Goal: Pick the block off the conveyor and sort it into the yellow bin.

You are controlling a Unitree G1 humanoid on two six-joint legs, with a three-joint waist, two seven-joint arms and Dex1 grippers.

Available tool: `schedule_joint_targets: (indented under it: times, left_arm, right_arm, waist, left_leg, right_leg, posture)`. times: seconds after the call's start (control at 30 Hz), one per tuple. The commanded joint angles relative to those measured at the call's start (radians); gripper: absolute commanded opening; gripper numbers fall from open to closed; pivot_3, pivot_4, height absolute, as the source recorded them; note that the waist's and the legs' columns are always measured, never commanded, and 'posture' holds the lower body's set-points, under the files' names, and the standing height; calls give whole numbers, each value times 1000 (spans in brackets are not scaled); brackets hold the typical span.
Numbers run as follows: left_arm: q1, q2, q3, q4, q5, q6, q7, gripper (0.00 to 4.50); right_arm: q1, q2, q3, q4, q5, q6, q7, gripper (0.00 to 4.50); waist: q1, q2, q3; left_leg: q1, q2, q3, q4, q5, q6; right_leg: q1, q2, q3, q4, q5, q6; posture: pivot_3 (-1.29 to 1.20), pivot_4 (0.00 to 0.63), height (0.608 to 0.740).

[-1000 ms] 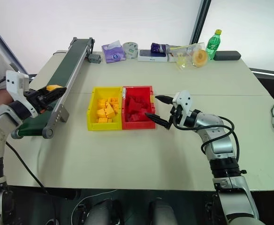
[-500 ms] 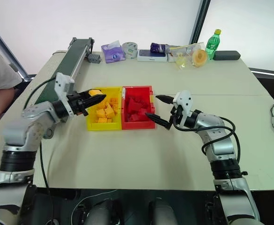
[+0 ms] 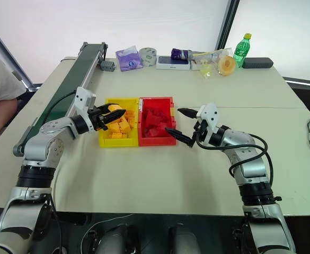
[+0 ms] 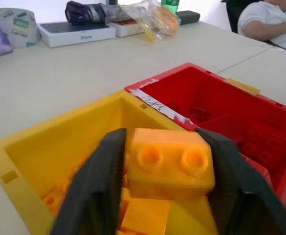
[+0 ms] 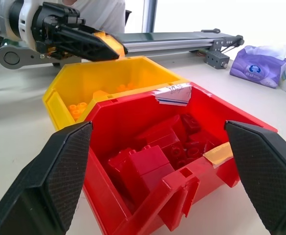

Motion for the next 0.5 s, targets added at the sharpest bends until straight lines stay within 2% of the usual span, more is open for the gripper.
schedule_joint_targets:
  times: [0.03,0.07,0.23,0.5]
  left_arm:
    - [-31,8,2,-11,29,-13,20,4219]
    - [-31,9,4,-12,28,-12,19,4437]
    - [-23,34,30,-43,17,-10,0,4437]
    - [103,182,170,-217,-69,47,-42,4437]
  right_arm:
    - [-2,-4,-28,-47,24,-3,-5,4500]
    - [-1,-4,-28,-48,24,-3,-5,4500]
    - [3,-6,-28,-51,24,-3,-4,4500]
    - [13,-21,-35,-54,32,2,5,4500]
  waist:
    - [0,0,0]
    - [0,0,0]
    - [-1,0,0]
    - [-5,0,0]
  left_leg:
    - [0,0,0,0,0,0]
    - [0,0,0,0,0,0]
    - [0,0,0,0,0,0]
    - [0,1,0,-1,0,0]
  right_leg:
    - [0,0,0,0,0,0]
    - [0,0,0,0,0,0]
    - [0,0,0,0,0,0]
    - [0,0,0,0,0,0]
  posture:
    - [0,150,740]
    - [0,150,740]
    - [0,150,740]
    - [0,150,740]
